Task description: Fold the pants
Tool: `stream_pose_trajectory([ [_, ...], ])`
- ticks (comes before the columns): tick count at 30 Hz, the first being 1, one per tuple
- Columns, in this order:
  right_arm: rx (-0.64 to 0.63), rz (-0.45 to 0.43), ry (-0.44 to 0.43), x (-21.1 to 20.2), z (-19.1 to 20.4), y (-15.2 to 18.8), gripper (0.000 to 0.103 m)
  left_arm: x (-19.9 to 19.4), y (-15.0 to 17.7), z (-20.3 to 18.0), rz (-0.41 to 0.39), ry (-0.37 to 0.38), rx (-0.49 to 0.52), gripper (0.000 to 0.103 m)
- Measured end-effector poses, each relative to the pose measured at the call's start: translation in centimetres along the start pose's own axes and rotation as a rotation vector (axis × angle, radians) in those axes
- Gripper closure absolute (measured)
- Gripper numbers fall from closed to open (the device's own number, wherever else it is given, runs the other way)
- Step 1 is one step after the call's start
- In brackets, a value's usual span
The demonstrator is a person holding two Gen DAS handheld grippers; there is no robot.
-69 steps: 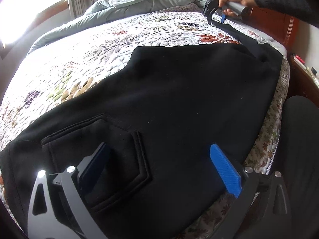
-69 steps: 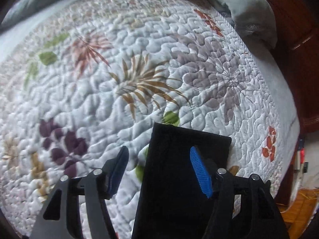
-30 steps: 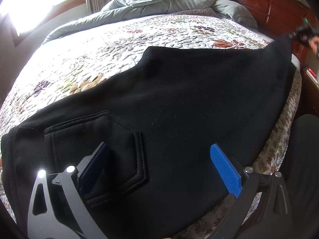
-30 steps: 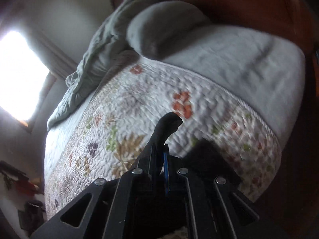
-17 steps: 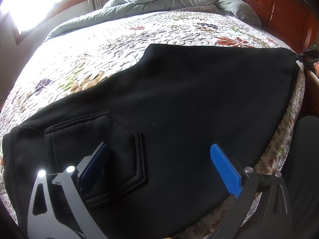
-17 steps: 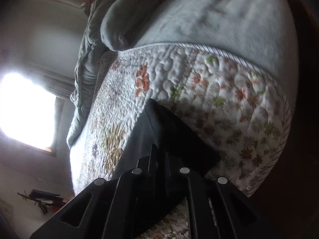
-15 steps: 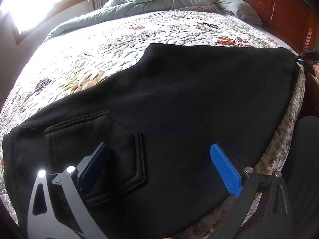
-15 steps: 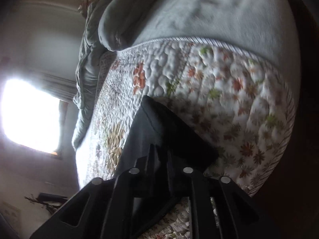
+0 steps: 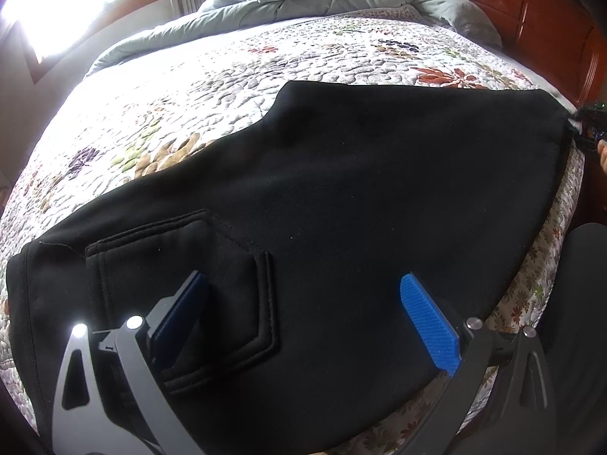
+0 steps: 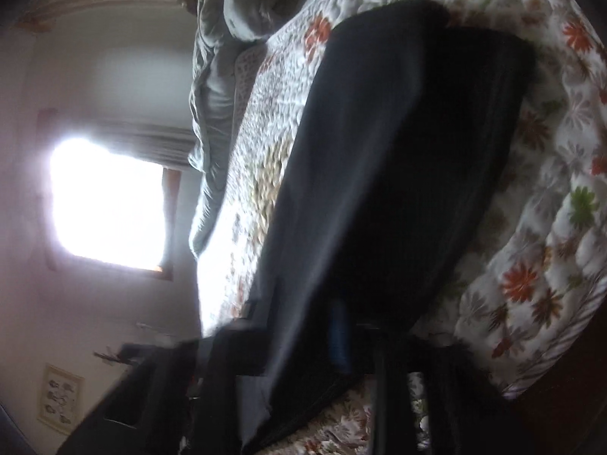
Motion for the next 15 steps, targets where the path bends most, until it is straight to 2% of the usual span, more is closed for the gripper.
stream_pose_trajectory([
  [7,-0.041,0.000,0.031,-2.8,1.5,0.5,0.099,0.1,-0.1,-0.2,0.015,0.016,0.039,0.003],
  [15,-0.002,0.000,0.040,-2.9,-1.1,1.4,0.099,0.2,0.0,-0.3,0.053,0.045,0.106,0.002],
])
Point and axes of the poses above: each gripper's, at about its wrist camera, not at the fingertips, and x roughly the way its jaws point, z to its left, y to its underside, the point moved 8 cm from there along x, roughly the way its jaws point, and after that the axes turned 9 degrees about -y, right-handed, at the moved point
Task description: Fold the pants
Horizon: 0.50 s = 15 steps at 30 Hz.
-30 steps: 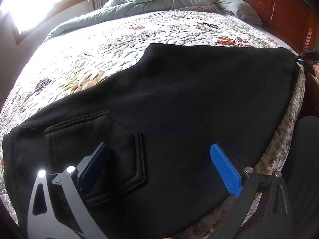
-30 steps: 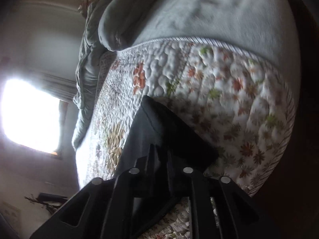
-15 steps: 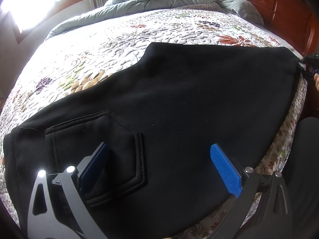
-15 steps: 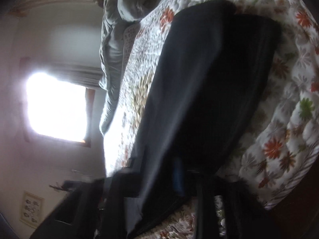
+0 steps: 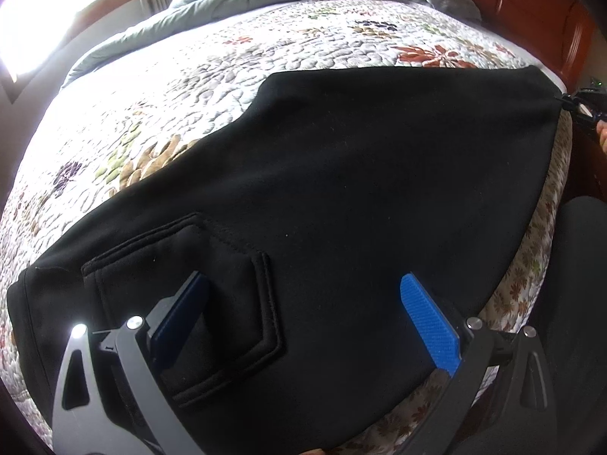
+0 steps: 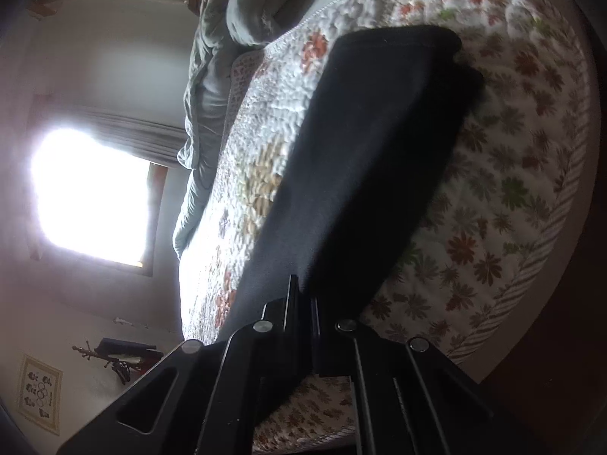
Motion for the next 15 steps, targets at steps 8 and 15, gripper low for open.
stream_pose_trajectory([
  [8,0.031,-0.042,-0.082,-1.9,-0.6,-1.7,0.067,0.1,-0.1,-0.3,0.008,-0.001,0.013,0.003],
  [15,-0.012,0.187,-0.150,1.9,2.6,6.4,0.067,-1.0,-0.4,-1.4,0.004,0.017,0.024,0.003],
])
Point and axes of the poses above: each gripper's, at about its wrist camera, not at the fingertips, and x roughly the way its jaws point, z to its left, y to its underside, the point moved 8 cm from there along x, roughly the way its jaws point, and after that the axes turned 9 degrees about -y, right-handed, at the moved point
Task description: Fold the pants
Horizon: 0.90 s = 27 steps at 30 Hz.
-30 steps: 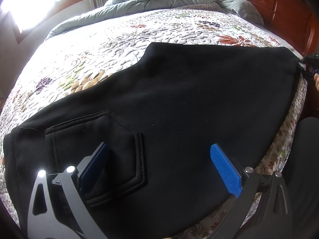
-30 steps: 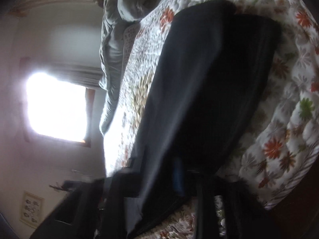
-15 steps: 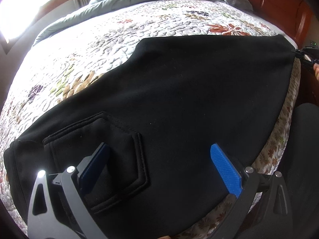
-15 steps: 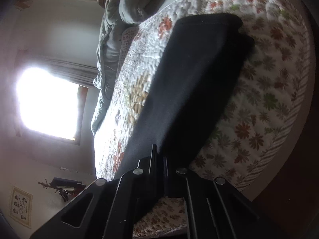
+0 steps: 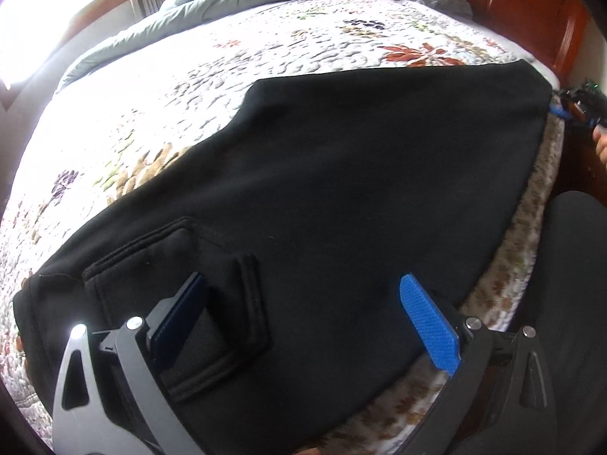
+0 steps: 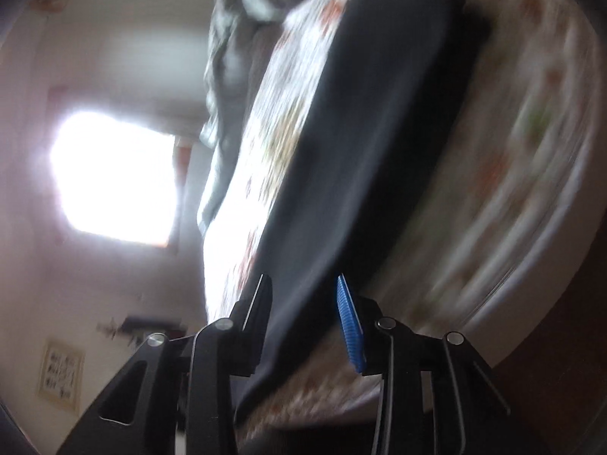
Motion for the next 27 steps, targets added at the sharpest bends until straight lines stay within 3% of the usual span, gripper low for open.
stream_pose_trajectory([
  [4,0.008,0.079,-0.039,4.0,1.1,4.2,0.067,-0.4,0.4,-0.2,-0.014,-0.004,-0.012,0.003],
  [11,0.057,0.045,-0.045,4.8,1.1,4.6,0.071,-0.8,0.3,-0.6,-0.029,0.026,-0.022,0.003],
  [12,0.051,0.044,-0.043,4.8,1.3,4.5,0.075,-0.7,0.3,-0.6,-0.030,0.028,-0.021,0.003],
  [13,0.045,0.044,-0.039,5.1,1.3,4.5,0.092,-0.7,0.3,-0.6,-0.033,0.028,-0.021,0.003],
  [14,0.047,0.040,-0.035,5.1,1.4,4.7,0.098,-0.6,0.3,-0.6,-0.035,0.027,-0.020,0.003],
  [24,0.081,0.036,0.004,5.0,0.0,5.5,0.098,-0.2,0.7,-0.4,-0.018,0.051,0.014,0.003],
  [27,0.063,0.013,-0.046,3.9,1.2,5.1,0.081,-0.8,0.4,-0.6,-0.026,0.076,0.009,0.003],
])
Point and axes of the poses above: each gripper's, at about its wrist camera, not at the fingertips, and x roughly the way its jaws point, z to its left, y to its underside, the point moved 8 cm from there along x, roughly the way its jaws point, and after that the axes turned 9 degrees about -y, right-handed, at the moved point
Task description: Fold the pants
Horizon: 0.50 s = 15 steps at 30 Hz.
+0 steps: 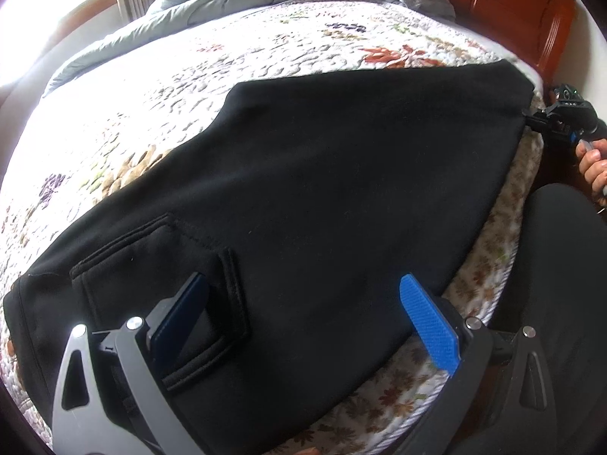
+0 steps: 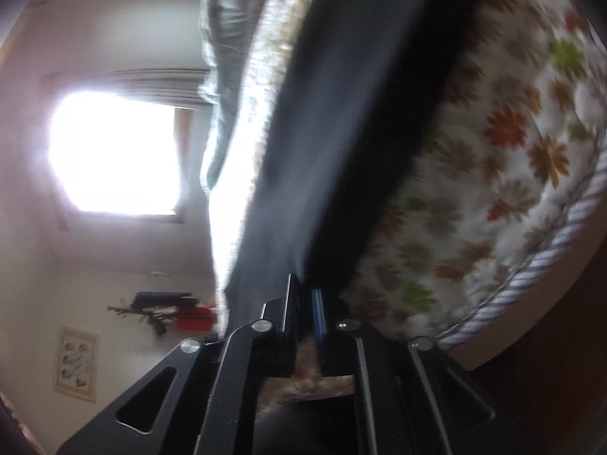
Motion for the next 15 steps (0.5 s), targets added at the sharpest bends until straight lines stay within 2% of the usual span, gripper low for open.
stream_pose_trajectory([
  [1,-0.006,-0.031,0.007,-0.9,0.0,-0.4,0.072,-0.3,-0.2,-0.2,-0.008,0.011,-0.002,0.003],
  [3,-0.012,-0.110,0.028,-3.3,-0.2,-1.8,0.072,-0.7,-0.7,-0.9,-0.026,0.031,0.001,0.003],
  [6,-0.004,-0.185,0.048,-5.6,-0.8,-4.0,0.072,-0.5,-1.0,-1.9,-0.034,0.035,0.025,0.003],
  [10,0.012,-0.223,0.057,-6.3,-1.4,-6.1,0.072,0.7,-0.8,-2.5,-0.005,0.032,0.027,0.003],
  [13,0.023,-0.232,0.097,-5.9,-2.3,-7.0,0.099,0.8,-0.6,-2.3,0.005,0.032,0.013,0.003],
  [15,0.021,-0.234,0.105,-6.1,-2.7,-6.7,0.100,0.8,-0.5,-2.1,0.010,0.030,0.009,0.003],
])
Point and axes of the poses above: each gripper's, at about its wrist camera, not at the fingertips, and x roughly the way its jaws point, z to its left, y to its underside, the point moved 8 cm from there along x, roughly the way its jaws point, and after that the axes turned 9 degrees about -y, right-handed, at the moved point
